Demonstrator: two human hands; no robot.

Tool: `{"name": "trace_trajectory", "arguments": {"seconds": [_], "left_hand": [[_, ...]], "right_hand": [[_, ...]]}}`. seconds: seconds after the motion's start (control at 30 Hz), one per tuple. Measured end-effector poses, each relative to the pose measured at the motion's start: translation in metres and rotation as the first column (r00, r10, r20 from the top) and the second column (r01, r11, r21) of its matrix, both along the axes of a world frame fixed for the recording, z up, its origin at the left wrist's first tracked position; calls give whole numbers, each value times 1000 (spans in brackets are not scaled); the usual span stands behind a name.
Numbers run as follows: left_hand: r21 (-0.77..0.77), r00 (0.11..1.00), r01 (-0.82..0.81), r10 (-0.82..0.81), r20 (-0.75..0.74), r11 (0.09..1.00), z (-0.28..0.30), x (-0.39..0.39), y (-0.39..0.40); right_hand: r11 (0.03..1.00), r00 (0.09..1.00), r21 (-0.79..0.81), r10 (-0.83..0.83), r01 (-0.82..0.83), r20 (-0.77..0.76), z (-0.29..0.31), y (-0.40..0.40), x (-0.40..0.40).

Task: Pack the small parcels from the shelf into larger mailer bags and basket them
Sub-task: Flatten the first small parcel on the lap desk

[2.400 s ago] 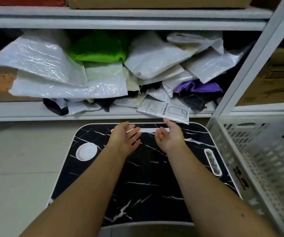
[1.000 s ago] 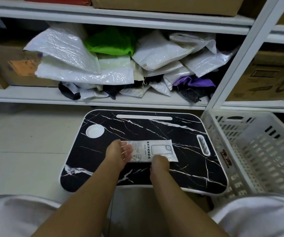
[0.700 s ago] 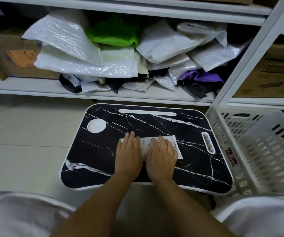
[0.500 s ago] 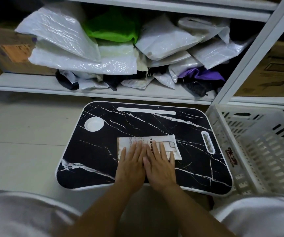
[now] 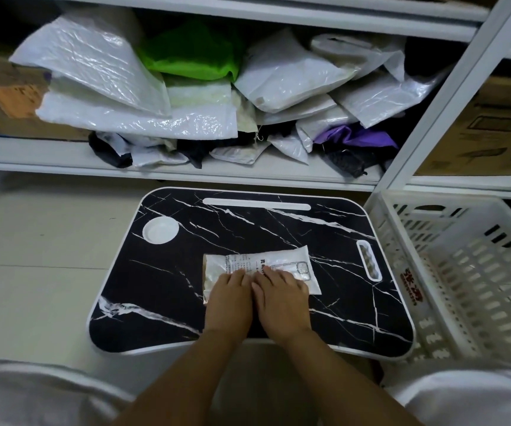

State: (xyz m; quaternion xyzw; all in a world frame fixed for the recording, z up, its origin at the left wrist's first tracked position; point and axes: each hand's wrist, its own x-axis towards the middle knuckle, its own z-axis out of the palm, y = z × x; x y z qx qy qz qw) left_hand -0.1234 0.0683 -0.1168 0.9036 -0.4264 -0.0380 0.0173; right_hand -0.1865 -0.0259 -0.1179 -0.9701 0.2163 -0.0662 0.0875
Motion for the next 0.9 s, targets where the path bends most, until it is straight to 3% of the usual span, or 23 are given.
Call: {"name": "trace_trajectory", "arguments": {"seconds": [0.03,0.13,0.27,0.4,0.6,0.77,0.9], "left_hand": [[-55,999,-43,43,-5,998,4,6,-6],[-87,981,-191,188,-37,978,6,14,-14],[66,975,-141,150,-161,988,-5,13,-7],[147,980,-115,137,-145,982,-11,18,-4],[150,966,-176,200,-164,973,-8,17,-5],[225,972,-171,201,-120,959,1,28,-11],[213,984,-168,177,-21,962,8,24,-11]], "right_hand": [[998,998,-60,-5,8,55,2,-6,7],[996,996,-64,64,-68,-62,8,-21,22],[997,956,20,76,-74,-283,-4,-26,18],[996,948,60,85,-70,-306,-7,-28,18],[997,946,76,25,0,-322,-3,-30,19],[993,895,68,-59,98,-443,10,-42,31],[981,927,90,-131,173,-352,6,-26,26]]}}
